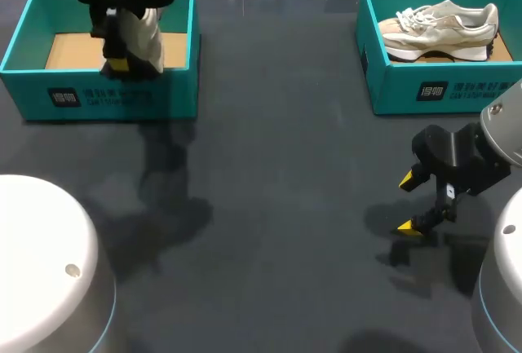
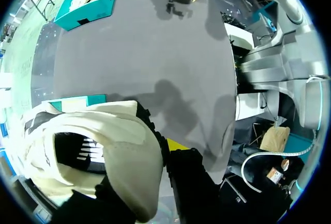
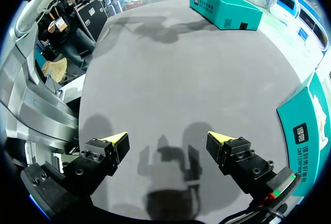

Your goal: Take the shoe out of the shoebox, open the shoe tongue, remove and reinsert the insole, then place the shoe into the shoebox

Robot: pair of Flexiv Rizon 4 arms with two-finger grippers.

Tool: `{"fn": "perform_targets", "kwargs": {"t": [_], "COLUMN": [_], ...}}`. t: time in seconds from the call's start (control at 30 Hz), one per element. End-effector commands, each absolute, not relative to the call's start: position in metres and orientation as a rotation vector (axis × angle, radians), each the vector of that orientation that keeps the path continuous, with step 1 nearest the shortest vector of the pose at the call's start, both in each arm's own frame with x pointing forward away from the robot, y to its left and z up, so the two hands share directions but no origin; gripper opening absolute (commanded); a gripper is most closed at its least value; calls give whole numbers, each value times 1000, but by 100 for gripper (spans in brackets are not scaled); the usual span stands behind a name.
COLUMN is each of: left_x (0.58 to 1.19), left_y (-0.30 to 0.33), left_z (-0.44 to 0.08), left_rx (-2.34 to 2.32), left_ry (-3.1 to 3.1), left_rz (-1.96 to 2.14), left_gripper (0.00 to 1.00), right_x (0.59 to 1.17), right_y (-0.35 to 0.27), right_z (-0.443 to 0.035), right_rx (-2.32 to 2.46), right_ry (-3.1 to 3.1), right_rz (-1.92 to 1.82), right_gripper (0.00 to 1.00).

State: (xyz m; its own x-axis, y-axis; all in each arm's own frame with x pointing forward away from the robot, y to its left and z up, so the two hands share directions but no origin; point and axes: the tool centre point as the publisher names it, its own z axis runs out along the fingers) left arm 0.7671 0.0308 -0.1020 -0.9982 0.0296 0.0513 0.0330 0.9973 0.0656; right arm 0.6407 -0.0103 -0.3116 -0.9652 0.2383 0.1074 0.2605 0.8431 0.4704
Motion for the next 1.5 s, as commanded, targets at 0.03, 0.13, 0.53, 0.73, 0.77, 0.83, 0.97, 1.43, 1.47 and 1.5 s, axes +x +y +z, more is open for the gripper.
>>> {"fn": "perform_targets", "kwargs": {"t": [0.03, 0.13, 0.53, 0.73, 0.77, 0.83, 0.97, 1.43, 1.47, 1.5], "left_x": [789, 817, 929, 967, 971, 971, 971, 1044, 1051, 1057], "left_y": [47, 72, 169, 209, 216, 216, 216, 264, 269, 274], "left_z": [-103, -104, -112, -113, -113, -113, -113, -118, -119, -119], "left_rx": [12, 77, 195, 161, 148, 148, 148, 199, 181, 188], "left_ry": [-3072, -3074, -3050, -3074, -3079, -3079, -3079, -3096, -3086, -3089], "left_rz": [-62, -60, -78, -109, -114, -114, -114, -104, -76, -66], "left_gripper": [0, 0, 0, 0, 0, 0, 0, 0, 0, 0], "right_x": [639, 639, 639, 639, 639, 639, 639, 639, 639, 639], "right_y": [-11, -11, -11, -11, -11, -11, -11, -11, -11, -11], "right_z": [-311, -311, -311, -311, -311, -311, -311, -311, -311, -311], "right_rx": [-404, -404, -404, -404, -404, -404, -404, -404, -404, -404], "right_ry": [-2976, -2976, -2976, -2976, -2976, -2976, -2976, -2976, -2976, -2976], "right_rz": [-768, -768, -768, -768, -768, -768, -768, -768, -768, -768], "right_gripper": [100, 100, 100, 100, 100, 100, 100, 100, 100, 100]}}
